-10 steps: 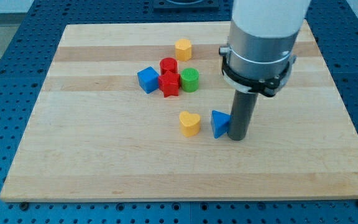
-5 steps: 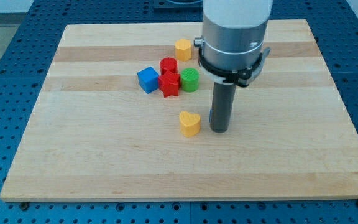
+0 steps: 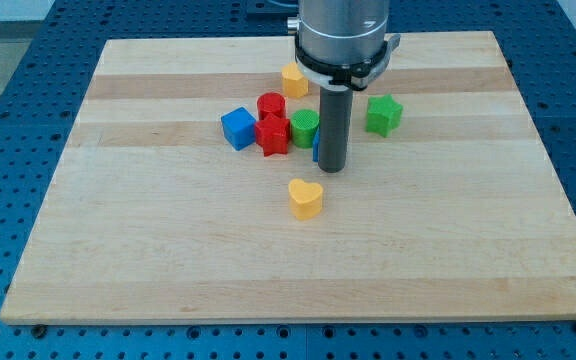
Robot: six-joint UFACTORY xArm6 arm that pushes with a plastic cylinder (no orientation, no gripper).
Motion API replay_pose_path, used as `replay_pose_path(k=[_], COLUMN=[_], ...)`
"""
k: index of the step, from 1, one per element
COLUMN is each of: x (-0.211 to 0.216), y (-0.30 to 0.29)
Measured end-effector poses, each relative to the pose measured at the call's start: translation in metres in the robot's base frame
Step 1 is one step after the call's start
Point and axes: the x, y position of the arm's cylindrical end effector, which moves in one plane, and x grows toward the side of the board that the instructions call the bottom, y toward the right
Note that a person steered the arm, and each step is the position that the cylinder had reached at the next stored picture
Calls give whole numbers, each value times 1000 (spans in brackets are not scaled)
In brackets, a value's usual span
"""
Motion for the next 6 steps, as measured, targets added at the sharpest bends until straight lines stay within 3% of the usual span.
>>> replay_pose_path(k=[3, 6], x=[-43, -75], y=[-45, -41])
